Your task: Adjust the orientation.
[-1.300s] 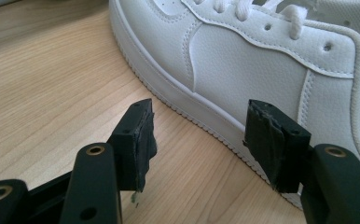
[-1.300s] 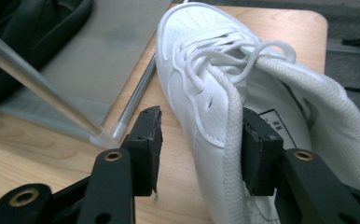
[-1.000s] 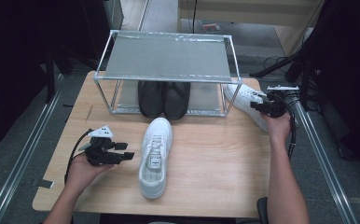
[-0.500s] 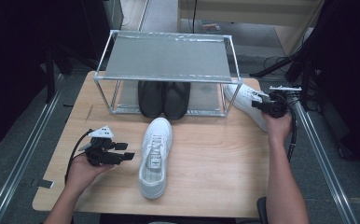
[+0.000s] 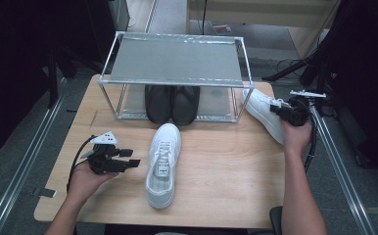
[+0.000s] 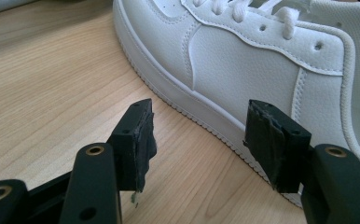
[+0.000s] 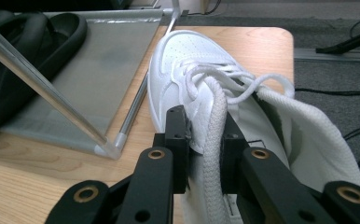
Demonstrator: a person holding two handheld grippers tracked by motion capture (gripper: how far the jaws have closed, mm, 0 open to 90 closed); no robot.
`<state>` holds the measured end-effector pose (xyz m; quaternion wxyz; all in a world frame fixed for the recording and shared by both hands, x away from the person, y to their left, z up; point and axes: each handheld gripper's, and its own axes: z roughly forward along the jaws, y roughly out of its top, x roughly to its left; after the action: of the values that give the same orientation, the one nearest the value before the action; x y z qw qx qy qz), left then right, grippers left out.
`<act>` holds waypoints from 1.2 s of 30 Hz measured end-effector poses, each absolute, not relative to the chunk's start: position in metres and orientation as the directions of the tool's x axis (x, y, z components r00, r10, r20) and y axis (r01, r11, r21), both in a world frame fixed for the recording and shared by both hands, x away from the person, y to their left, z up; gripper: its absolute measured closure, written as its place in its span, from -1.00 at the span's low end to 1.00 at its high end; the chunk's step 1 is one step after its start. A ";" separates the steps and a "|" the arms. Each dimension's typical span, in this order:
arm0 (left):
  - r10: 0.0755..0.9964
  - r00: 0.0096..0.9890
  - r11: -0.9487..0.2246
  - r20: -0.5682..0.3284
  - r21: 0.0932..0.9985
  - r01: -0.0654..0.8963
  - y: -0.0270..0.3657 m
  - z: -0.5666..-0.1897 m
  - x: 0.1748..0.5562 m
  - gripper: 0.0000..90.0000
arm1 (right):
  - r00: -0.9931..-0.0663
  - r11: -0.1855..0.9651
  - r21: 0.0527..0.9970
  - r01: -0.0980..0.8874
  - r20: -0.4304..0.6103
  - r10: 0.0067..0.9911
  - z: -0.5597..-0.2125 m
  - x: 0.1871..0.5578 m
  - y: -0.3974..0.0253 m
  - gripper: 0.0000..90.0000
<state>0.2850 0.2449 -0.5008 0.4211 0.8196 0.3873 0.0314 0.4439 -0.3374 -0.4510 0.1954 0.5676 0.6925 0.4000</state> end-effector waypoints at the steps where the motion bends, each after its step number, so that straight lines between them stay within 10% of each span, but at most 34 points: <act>1: 0.661 0.700 -0.348 -0.269 0.716 0.605 0.245 -0.501 0.285 -0.06 | -0.274 0.032 0.775 0.631 0.185 0.944 -0.450 0.442 -0.338 0.79; 36: 0.613 0.740 -0.378 -0.276 0.721 0.581 0.233 -0.497 0.312 -0.04 | -0.256 0.009 0.796 0.605 0.183 0.949 -0.431 0.370 -0.347 0.80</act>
<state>0.3118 0.2329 -0.4968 0.4262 0.8298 0.3598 0.0187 0.3699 -0.3467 -0.4313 0.2104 0.5725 0.6785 0.4094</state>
